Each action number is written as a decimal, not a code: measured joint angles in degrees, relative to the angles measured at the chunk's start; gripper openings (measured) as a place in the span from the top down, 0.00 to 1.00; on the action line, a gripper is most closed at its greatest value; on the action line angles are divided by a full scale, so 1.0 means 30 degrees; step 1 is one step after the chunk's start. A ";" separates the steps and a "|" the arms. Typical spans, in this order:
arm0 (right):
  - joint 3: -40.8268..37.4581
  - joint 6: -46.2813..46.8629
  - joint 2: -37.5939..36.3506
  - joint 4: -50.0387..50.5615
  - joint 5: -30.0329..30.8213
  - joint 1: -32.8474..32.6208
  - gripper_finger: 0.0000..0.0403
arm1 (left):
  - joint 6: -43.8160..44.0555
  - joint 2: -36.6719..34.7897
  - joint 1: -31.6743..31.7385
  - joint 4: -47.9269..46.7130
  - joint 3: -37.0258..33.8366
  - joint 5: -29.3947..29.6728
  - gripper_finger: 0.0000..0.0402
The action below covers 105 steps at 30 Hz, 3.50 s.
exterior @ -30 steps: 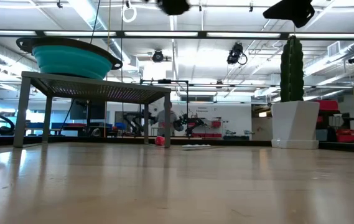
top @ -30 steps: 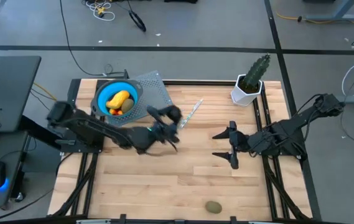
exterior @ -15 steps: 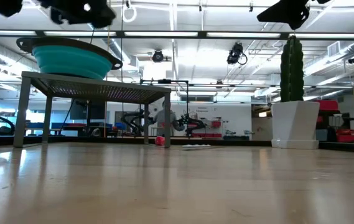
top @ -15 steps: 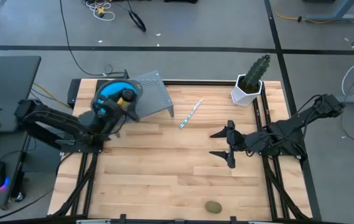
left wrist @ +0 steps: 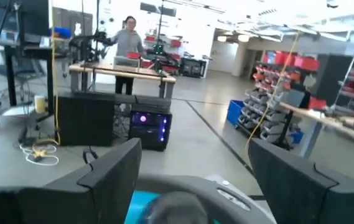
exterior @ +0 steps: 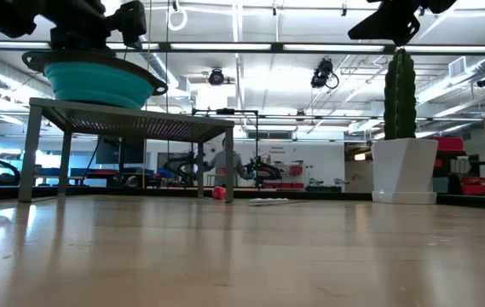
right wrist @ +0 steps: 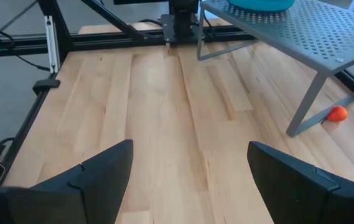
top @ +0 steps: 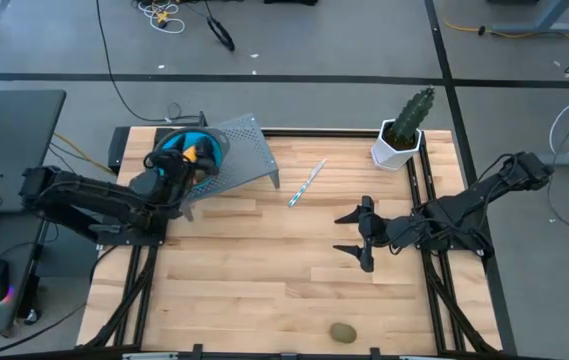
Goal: Pick & Place Fruit
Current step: Put the brown kiwi into the blue strainer bowl
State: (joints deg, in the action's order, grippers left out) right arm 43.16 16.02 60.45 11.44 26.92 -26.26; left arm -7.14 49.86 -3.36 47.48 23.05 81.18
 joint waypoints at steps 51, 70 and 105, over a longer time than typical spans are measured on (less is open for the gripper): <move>0.3873 0.1166 0.9472 0.2175 -0.6063 -0.6249 0.19 | 0.2800 0.3086 -0.0029 0.3119 0.0316 -2.4374 0.03; 0.6062 0.3926 1.2850 0.2206 -0.6834 -0.6812 0.19 | 0.2663 0.5297 -0.0593 0.3737 0.1836 -2.2889 0.03; 0.6054 0.8039 1.4962 0.2393 -0.4939 -0.6828 0.47 | -0.2195 0.5290 -0.4566 0.3180 0.1918 -2.0758 0.03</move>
State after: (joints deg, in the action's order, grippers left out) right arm 61.32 40.14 105.33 18.62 12.10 -46.75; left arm -13.72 65.73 -17.05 57.02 28.80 18.91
